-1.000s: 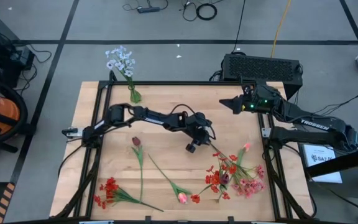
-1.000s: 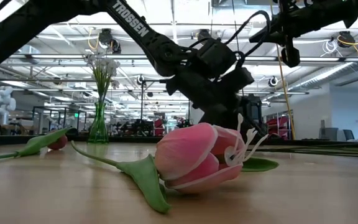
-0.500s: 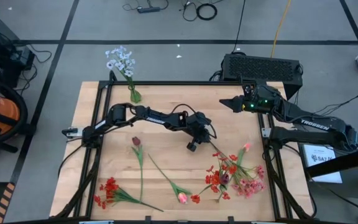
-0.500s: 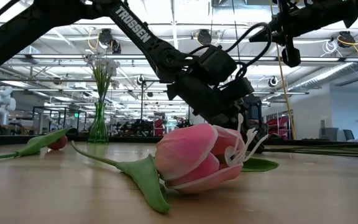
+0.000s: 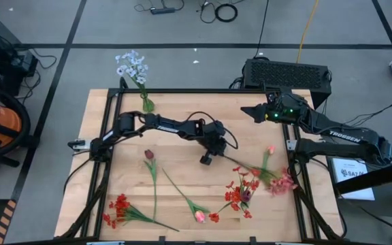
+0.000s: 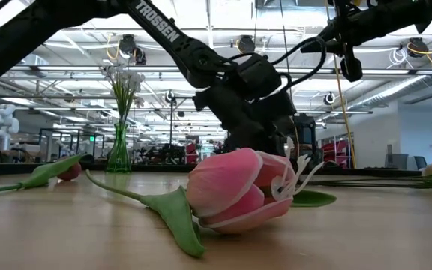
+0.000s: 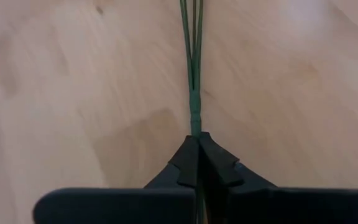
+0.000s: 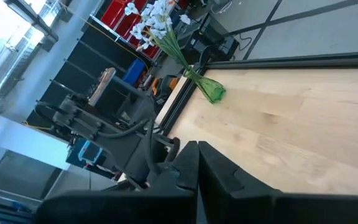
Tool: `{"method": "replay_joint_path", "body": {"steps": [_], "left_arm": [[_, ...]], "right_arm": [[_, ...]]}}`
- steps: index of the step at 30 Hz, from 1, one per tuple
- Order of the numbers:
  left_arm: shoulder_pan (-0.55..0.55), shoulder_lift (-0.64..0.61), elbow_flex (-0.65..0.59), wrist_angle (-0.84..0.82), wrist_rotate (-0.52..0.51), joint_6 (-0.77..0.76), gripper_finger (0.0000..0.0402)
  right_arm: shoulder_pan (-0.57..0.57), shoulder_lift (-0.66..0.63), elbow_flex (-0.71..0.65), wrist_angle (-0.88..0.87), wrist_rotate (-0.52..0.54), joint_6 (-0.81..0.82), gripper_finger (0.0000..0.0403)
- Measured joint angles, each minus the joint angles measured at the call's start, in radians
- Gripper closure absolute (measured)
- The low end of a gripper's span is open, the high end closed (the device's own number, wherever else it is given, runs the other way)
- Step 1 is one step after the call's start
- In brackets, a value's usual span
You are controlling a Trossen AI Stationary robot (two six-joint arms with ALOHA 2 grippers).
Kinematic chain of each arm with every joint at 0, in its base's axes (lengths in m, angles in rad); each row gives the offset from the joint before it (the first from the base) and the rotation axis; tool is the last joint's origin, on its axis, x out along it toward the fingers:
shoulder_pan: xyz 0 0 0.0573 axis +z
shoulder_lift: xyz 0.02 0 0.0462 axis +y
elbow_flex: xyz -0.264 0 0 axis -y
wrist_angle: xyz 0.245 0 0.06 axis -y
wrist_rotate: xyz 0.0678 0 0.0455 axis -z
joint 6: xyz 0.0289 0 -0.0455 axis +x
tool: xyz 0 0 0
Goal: Sort flowers into vase by color
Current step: Put the pink flowers into the green vase
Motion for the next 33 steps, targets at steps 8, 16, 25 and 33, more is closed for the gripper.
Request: {"method": "replay_joint_path", "body": {"steps": [8,16,25,33], "left_arm": [[0.008,-0.177,-0.008,-0.345,-0.064,-0.011,0.0402],[0.008,-0.323,-0.005,-0.643,-0.217,-0.182,0.0401],[0.000,-0.392,-0.003,-0.820,-0.286,-0.496,0.0400],[-0.019,-0.392,-0.004,-0.681,-0.277,-0.535,0.0362]], "right_arm": [[0.000,0.000,0.000,-0.003,-0.032,-0.062,0.0403],[0.001,0.000,0.000,-0.009,-0.165,-0.143,0.0403],[0.000,0.000,0.000,-0.043,-0.182,-0.227,0.0403],[0.000,0.000,0.000,-0.098,-0.217,-0.255,0.0403]]}}
